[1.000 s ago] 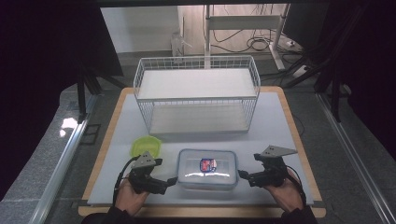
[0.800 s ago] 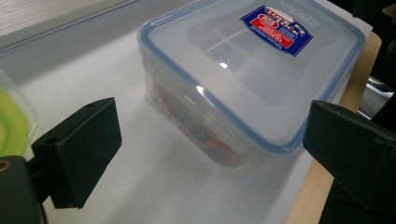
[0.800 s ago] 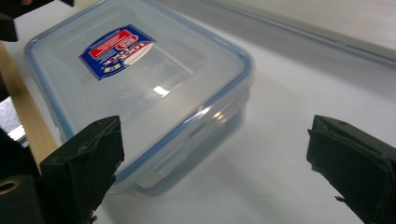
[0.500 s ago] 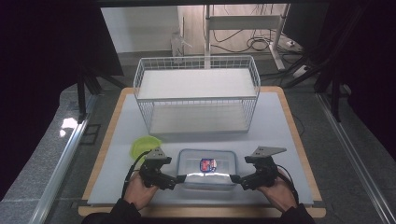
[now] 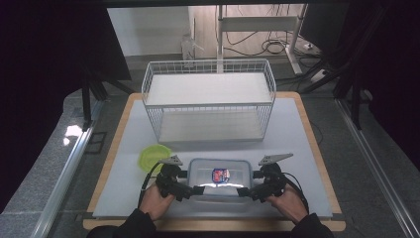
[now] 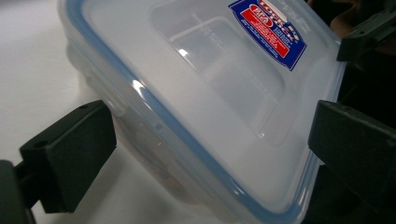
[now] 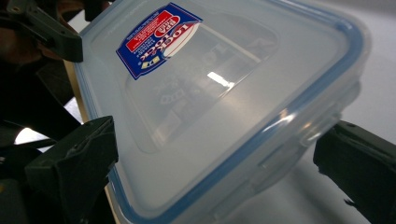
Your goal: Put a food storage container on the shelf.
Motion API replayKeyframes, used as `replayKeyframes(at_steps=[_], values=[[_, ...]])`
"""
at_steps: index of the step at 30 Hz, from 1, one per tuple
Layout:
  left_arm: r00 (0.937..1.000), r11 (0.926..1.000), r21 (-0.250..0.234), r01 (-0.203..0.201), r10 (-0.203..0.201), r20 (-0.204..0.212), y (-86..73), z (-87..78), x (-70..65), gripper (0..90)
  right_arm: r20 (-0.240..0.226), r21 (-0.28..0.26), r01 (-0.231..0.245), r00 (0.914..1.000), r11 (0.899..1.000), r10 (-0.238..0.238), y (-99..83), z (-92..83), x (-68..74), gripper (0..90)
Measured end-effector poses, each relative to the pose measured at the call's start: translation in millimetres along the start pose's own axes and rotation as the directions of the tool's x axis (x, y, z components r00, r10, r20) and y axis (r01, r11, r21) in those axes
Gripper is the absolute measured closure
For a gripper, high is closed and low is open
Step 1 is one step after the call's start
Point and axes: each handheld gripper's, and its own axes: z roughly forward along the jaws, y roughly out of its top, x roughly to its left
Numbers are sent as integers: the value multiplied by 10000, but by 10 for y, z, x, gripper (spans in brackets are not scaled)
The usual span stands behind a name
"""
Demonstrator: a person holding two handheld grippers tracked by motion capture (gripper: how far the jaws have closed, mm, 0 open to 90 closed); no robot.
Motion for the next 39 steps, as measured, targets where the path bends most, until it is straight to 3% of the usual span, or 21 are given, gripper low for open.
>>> replayKeyframes(at_steps=[4, 5, 7, 10, 12, 15, 18, 21, 25, 31, 37, 39], values=[[9999, 10000, 49, -81, 81, -115, 6, -4, -29, 0, 103, 93, -49, 9999, 9999, 48, 5, -6, 23, 0], [9992, 9998, 84, -169, 172, -348, 12, -8, -75, 0, 137, 82, -51, 9999, 10000, 50, 3, -6, 31, 2], [9989, 9997, 133, -205, 210, -429, 13, -14, -98, 6, 213, 17, -121, 9997, 9999, 120, 3, -15, 53, 8], [9936, 9960, 330, -836, 858, -738, -6, -57, -215, 25, 384, -50, 118, 9992, 9999, -116, -7, -59, 114, 22], [9900, 9934, 397, -1080, 1111, -866, -21, -85, -257, 42, 737, -118, 318, 9968, 9994, -308, -20, -96, 156, 83], [9888, 9927, 136, -1198, 1205, -883, -55, -174, -275, 138, 882, -456, -65, 9960, 9989, 105, -42, -191, 189, 215], [9960, 9966, -315, -764, 748, -478, -105, -253, -217, 248, 671, -378, -474, 9965, 9982, 498, -64, -235, 193, 261], [9981, 9973, -480, -555, 541, -296, -138, -289, -203, 300, 488, -414, -710, 9961, 9966, 730, -106, -236, 198, 280], [9998, 9969, -757, -204, 202, -34, -184, -342, -190, 388, 92, -658, -1156, 9931, 9911, 1165, -138, -300, 162, 382], [9999, 9979, -638, 77, -70, 107, -224, -323, -196, 375, -106, -609, -1222, 9925, 9906, 1217, -154, -340, 144, 423], [9992, 9970, -706, 322, -304, 275, -235, -319, -169, 388, -99, -634, -1256, 9921, 9901, 1252, -160, -328, 143, 408], [9975, 9959, -708, 561, -529, 466, -238, -334, -146, 404, -134, -644, -1305, 9914, 9894, 1299, -164, -328, 137, 410]])
